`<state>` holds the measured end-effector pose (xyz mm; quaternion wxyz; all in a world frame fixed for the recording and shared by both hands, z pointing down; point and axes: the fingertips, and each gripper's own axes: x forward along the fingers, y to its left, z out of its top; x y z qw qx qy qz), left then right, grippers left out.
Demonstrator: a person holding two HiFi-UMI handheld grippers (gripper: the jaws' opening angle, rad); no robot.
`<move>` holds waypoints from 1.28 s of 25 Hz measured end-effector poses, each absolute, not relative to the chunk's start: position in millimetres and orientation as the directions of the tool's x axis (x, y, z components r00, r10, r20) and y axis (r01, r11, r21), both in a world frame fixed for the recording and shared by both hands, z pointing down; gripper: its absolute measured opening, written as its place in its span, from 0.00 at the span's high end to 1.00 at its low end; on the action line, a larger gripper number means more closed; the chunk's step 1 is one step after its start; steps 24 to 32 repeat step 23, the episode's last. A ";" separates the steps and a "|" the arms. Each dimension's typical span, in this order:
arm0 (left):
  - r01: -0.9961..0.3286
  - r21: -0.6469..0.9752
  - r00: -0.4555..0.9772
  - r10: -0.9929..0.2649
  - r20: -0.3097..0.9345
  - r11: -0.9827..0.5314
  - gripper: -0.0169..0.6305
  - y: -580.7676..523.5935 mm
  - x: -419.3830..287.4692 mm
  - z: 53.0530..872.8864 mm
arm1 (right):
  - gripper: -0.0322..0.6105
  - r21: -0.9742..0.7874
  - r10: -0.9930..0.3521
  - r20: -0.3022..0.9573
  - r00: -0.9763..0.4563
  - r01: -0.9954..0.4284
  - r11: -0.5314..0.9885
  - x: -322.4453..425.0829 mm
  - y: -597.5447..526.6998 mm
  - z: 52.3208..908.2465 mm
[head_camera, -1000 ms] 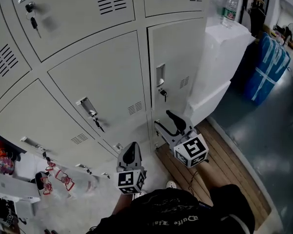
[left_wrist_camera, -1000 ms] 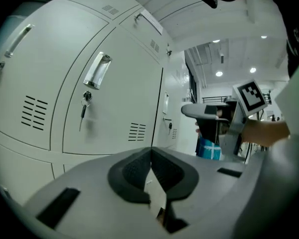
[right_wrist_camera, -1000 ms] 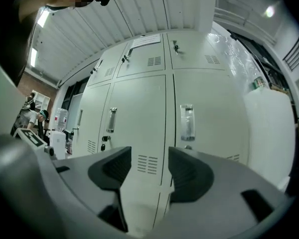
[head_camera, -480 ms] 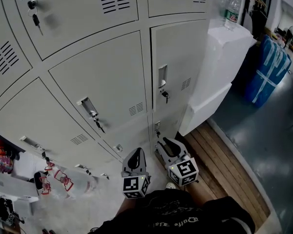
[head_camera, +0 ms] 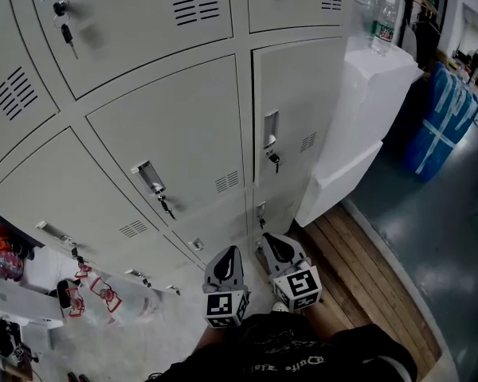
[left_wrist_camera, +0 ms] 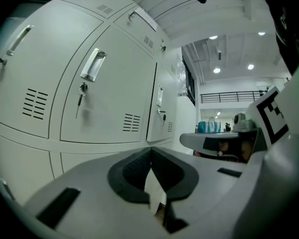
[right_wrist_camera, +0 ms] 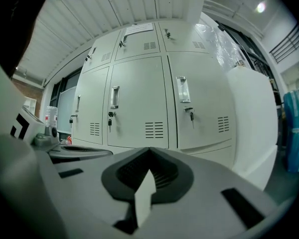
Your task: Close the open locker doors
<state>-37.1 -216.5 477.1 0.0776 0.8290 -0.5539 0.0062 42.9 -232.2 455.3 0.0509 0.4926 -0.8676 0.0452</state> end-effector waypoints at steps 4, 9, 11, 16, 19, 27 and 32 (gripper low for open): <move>-0.924 0.118 0.376 -0.919 0.116 -0.364 0.96 -215.5 -38.1 481.3 | 0.94 -0.002 -0.847 0.140 -0.513 -0.855 0.518 40.1 -231.5 458.6; -0.925 0.133 0.370 -0.923 0.102 -0.356 0.96 -217.5 -41.5 477.3 | 0.95 0.037 -0.842 0.145 -0.520 -0.847 0.530 37.5 -231.6 458.9; -0.927 0.132 0.365 -0.926 0.093 -0.352 0.96 -218.1 -42.2 472.1 | 0.95 0.041 -0.840 0.139 -0.524 -0.845 0.534 37.1 -231.7 458.0; -0.929 0.126 0.360 -0.927 0.101 -0.347 0.96 -217.5 -43.5 472.9 | 0.95 0.137 -0.839 0.133 -0.527 -0.829 0.542 34.0 -231.3 453.6; -0.933 0.115 0.354 -0.929 0.108 -0.342 0.96 -218.2 -44.2 474.4 | 0.95 0.134 -0.837 0.142 -0.528 -0.828 0.545 33.7 -232.7 455.6; -0.929 0.098 0.366 -0.925 0.104 -0.357 0.96 -218.1 -41.3 474.6 | 0.95 0.104 -0.834 0.170 -0.525 -0.832 0.544 34.8 -234.1 461.5; -0.929 0.098 0.366 -0.925 0.104 -0.357 0.96 -218.1 -41.3 474.6 | 0.95 0.104 -0.834 0.170 -0.525 -0.832 0.544 34.8 -234.1 461.5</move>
